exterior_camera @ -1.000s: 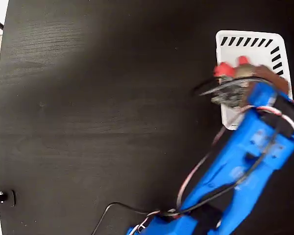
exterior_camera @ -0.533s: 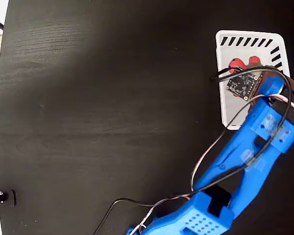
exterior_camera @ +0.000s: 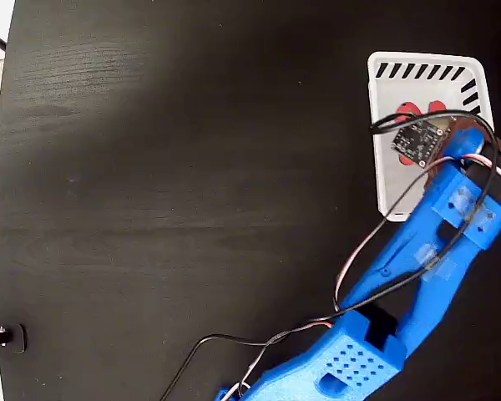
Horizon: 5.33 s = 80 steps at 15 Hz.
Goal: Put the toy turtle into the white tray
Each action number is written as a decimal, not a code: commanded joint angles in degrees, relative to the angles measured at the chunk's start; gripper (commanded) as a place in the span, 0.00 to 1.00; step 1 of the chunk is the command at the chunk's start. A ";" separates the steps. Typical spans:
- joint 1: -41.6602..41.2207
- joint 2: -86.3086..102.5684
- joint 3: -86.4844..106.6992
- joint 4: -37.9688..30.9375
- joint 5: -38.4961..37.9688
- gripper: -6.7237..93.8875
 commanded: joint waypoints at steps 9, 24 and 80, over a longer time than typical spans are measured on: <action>1.49 2.20 -4.75 -0.35 -0.53 0.54; 1.05 6.06 -2.37 -0.35 0.62 0.07; -43.95 144.93 146.16 -26.63 11.07 0.06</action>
